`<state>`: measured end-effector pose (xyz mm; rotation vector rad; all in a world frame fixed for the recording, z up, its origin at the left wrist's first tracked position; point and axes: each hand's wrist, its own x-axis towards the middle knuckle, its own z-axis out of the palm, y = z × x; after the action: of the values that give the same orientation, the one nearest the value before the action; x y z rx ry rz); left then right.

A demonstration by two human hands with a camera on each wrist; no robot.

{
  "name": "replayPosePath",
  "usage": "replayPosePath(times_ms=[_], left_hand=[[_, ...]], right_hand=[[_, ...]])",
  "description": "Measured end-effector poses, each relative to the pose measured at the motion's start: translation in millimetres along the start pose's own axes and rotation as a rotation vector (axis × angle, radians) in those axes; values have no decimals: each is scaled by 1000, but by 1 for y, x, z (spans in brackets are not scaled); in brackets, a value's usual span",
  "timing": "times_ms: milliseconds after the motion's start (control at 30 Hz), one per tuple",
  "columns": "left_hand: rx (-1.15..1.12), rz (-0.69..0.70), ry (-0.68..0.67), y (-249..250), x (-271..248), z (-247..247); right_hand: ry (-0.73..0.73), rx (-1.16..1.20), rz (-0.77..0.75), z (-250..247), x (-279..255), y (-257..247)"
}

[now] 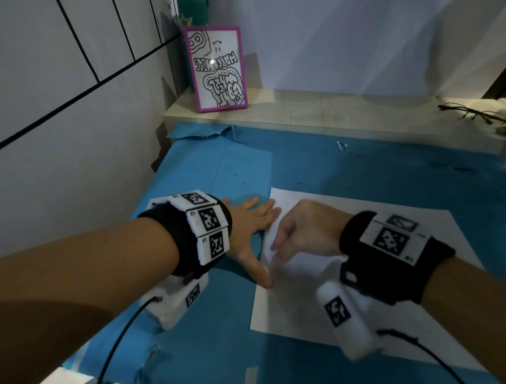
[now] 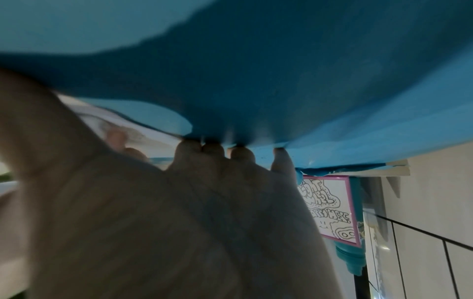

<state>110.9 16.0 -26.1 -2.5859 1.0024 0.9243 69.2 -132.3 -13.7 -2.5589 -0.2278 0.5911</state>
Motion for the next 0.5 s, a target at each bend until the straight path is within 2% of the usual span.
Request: replayPosePath(times_ms=[100,133,200,267,400,433,500], left_hand=[[6,-17,-12,2,0,-1],[4,-15,-9,3,-1,-2],[0,-12,-3,2,-1,-1],[4,-23,-3,2,-1,-1],[11,-25,-12,4,0,-1],[5,-26,-14,3,0,-1],[-2,-36,-20,3,-2,-3]], right_hand=[[140,-53,58,-9,4,6],[132,-61,48,-10,3,6],[20,-22,-3,-2,-4,5],[-16,21,27,-1,-8,9],[225,-64,105,-17,-2,27],[293,10,110,-17,-2,31],[397,318,127,-9,-8,40]])
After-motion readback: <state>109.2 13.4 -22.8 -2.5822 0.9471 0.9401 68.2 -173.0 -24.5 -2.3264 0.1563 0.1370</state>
